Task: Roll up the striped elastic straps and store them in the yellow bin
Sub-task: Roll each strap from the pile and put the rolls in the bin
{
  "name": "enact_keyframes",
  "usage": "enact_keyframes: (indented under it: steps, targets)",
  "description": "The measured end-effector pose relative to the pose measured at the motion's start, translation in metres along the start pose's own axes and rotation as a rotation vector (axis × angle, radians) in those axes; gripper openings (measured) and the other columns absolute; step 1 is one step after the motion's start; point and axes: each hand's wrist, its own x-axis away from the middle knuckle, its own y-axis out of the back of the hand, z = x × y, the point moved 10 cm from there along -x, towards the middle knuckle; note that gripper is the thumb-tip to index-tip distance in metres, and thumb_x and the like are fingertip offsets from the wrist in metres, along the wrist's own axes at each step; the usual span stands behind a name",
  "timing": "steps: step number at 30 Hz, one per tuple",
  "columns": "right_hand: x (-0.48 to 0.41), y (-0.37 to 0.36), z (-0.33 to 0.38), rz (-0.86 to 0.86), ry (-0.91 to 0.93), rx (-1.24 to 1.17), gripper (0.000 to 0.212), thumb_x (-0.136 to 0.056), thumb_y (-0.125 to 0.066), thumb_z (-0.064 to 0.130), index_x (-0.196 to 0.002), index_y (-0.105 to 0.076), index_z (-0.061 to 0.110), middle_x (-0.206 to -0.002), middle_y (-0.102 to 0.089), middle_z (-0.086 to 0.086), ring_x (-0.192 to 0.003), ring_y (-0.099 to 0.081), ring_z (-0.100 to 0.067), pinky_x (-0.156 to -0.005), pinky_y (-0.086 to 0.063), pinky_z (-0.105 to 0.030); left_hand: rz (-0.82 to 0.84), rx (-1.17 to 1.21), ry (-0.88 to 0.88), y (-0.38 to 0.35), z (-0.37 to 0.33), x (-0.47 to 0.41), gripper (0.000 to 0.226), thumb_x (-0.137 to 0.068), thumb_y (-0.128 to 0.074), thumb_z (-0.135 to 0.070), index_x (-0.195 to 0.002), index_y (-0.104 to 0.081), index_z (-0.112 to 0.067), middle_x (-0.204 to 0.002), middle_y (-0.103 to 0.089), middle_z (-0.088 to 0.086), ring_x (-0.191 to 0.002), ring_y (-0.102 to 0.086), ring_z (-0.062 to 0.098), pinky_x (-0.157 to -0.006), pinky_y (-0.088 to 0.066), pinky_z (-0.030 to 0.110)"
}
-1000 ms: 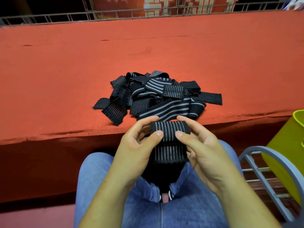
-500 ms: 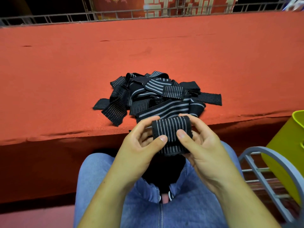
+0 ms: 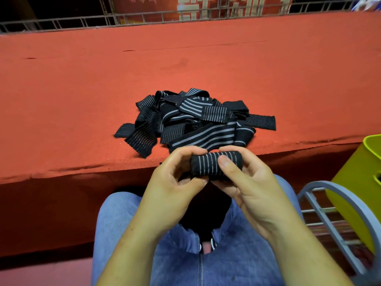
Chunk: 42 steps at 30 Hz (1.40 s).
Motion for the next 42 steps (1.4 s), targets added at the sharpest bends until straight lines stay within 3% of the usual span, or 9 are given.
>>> enact_keyframes:
  steps: [3,5,9,13,19,25,31,39,42]
  targets:
    - [0.0,0.004,0.004,0.016,0.028,0.011,0.045,-0.078,-0.082,0.018,-0.119,-0.069,0.006,-0.106,-0.076,-0.011,-0.101,-0.073,-0.019,-0.092,-0.062,-0.036,0.033,0.019,0.019,-0.003,-0.002,0.001,0.044,-0.089,-0.071,0.009,-0.122,-0.067,-0.02,-0.119,-0.073,-0.002,-0.116,-0.067,0.011,-0.093,-0.053,0.022]
    - [-0.001,0.005,0.009,0.033,0.072,0.07,0.037,-0.079,-0.087,0.009,-0.112,-0.072,0.013,-0.112,-0.077,-0.013,-0.104,-0.072,-0.023,-0.097,-0.059,-0.041,0.035,0.038,0.036,-0.005,-0.002,0.0,0.033,-0.092,-0.074,-0.013,-0.123,-0.067,-0.023,-0.119,-0.073,-0.001,-0.113,-0.068,0.01,-0.094,-0.053,0.024]
    - [0.002,0.005,0.026,0.05,0.218,0.233,0.026,-0.078,-0.075,0.007,-0.102,-0.072,0.016,-0.12,-0.077,-0.006,-0.113,-0.073,-0.02,-0.098,-0.058,-0.032,-0.012,0.034,0.096,-0.008,0.001,-0.002,0.03,-0.089,-0.07,-0.043,-0.118,-0.071,-0.033,-0.114,-0.074,0.001,-0.113,-0.07,0.022,-0.105,-0.053,0.051]
    - [0.006,0.006,0.036,0.06,0.256,0.284,0.026,-0.076,-0.073,0.005,-0.099,-0.067,0.015,-0.123,-0.076,0.001,-0.117,-0.072,-0.015,-0.1,-0.057,-0.027,-0.027,0.11,0.144,-0.014,0.002,-0.007,0.018,-0.093,-0.076,-0.026,-0.11,-0.074,-0.03,-0.104,-0.077,-0.002,-0.104,-0.073,0.019,-0.101,-0.057,0.048]
    - [0.011,0.019,0.057,0.059,0.249,0.335,0.023,-0.093,-0.075,0.0,-0.112,-0.074,0.012,-0.115,-0.079,-0.002,-0.111,-0.074,-0.013,-0.095,-0.056,-0.022,-0.034,0.172,0.122,-0.027,-0.007,-0.012,0.032,-0.09,-0.074,-0.004,-0.11,-0.074,-0.028,-0.098,-0.078,-0.004,-0.09,-0.073,0.007,-0.082,-0.055,0.023]
    - [0.019,0.044,0.086,0.002,0.3,0.404,0.031,-0.093,-0.074,-0.001,-0.116,-0.076,0.019,-0.112,-0.08,0.0,-0.106,-0.075,-0.012,-0.092,-0.056,-0.023,0.055,0.146,0.075,-0.059,-0.025,-0.022,0.033,-0.093,-0.072,-0.008,-0.122,-0.071,-0.023,-0.108,-0.078,-0.008,-0.103,-0.072,0.005,-0.088,-0.054,0.021]
    - [0.024,0.067,0.117,-0.011,0.255,0.452,0.034,-0.091,-0.075,0.001,-0.118,-0.075,0.021,-0.112,-0.081,0.003,-0.104,-0.076,-0.01,-0.091,-0.057,-0.022,0.111,0.056,-0.052,-0.089,-0.053,-0.041,0.023,-0.093,-0.072,-0.007,-0.114,-0.074,-0.017,-0.107,-0.079,-0.003,-0.102,-0.073,0.008,-0.088,-0.055,0.022]
    - [0.025,0.096,0.181,0.123,0.192,1.278,0.017,-0.089,-0.078,0.027,-0.105,-0.078,0.032,-0.097,-0.079,0.021,-0.094,-0.072,0.004,-0.087,-0.059,-0.032,0.266,-0.149,-0.104,-0.154,-0.074,-0.06,0.031,-0.089,-0.08,-0.013,-0.116,-0.073,-0.026,-0.091,-0.076,-0.018,-0.085,-0.069,-0.003,-0.077,-0.05,0.013]
    - [0.025,0.113,0.197,0.14,0.156,1.498,0.02,-0.087,-0.077,0.039,-0.106,-0.078,0.031,-0.097,-0.079,0.02,-0.095,-0.071,0.003,-0.09,-0.056,-0.035,0.305,-0.223,-0.127,-0.18,-0.081,-0.069,0.036,-0.085,-0.084,-0.019,-0.117,-0.072,-0.03,-0.099,-0.078,-0.014,-0.094,-0.072,0.0,-0.086,-0.056,0.023]
